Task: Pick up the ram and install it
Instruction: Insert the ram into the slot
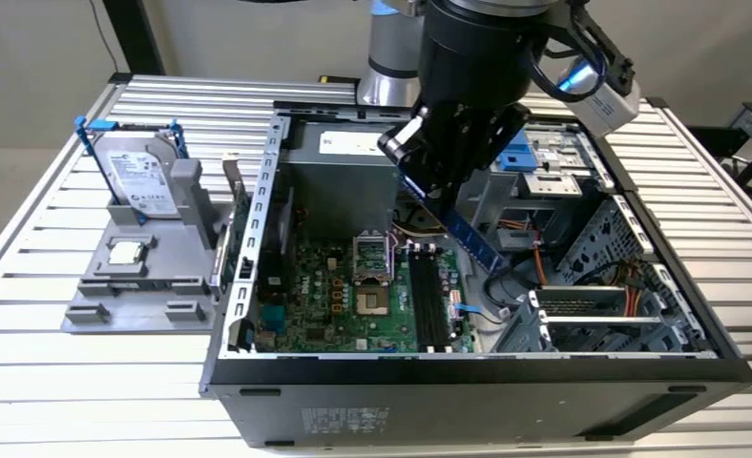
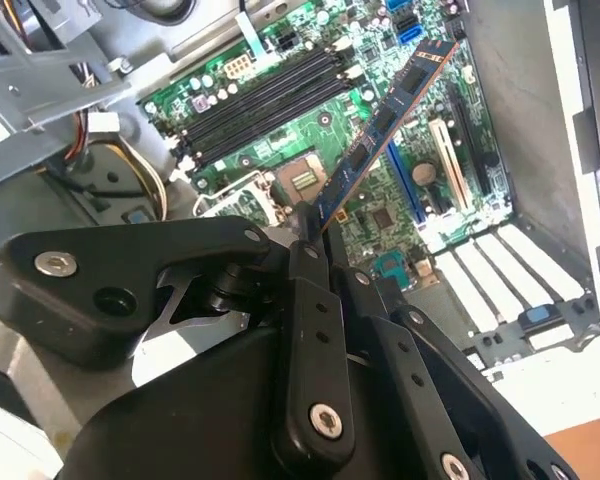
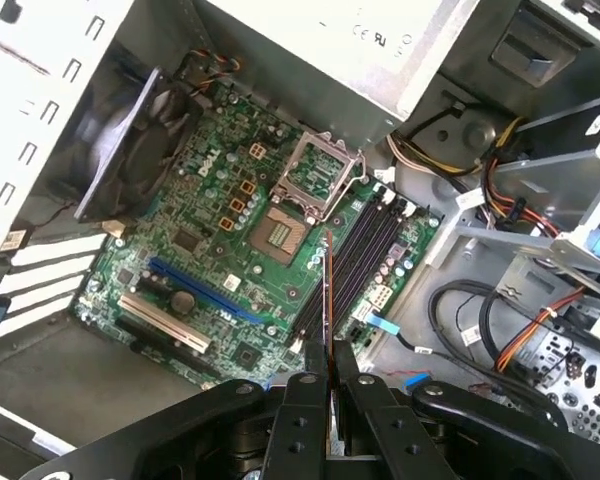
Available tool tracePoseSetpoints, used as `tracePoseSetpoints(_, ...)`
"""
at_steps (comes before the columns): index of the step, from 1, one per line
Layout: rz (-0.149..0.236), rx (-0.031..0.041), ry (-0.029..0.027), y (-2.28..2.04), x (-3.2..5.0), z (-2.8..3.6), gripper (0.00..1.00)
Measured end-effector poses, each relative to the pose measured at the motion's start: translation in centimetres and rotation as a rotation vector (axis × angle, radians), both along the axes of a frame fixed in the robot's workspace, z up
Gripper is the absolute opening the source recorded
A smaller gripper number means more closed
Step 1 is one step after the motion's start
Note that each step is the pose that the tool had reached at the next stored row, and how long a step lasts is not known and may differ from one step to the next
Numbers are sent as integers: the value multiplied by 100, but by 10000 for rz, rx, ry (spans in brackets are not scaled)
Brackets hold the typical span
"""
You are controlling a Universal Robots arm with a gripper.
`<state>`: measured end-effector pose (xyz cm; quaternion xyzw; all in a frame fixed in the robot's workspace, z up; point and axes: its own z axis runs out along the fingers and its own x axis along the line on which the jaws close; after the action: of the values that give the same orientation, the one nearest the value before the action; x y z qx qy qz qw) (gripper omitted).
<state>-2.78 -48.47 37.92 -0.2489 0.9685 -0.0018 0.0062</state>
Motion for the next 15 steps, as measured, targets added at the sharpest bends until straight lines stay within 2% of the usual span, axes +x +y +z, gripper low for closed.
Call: tracePoseSetpoints(15,-2196,-1,-7,0,0,-20,0)
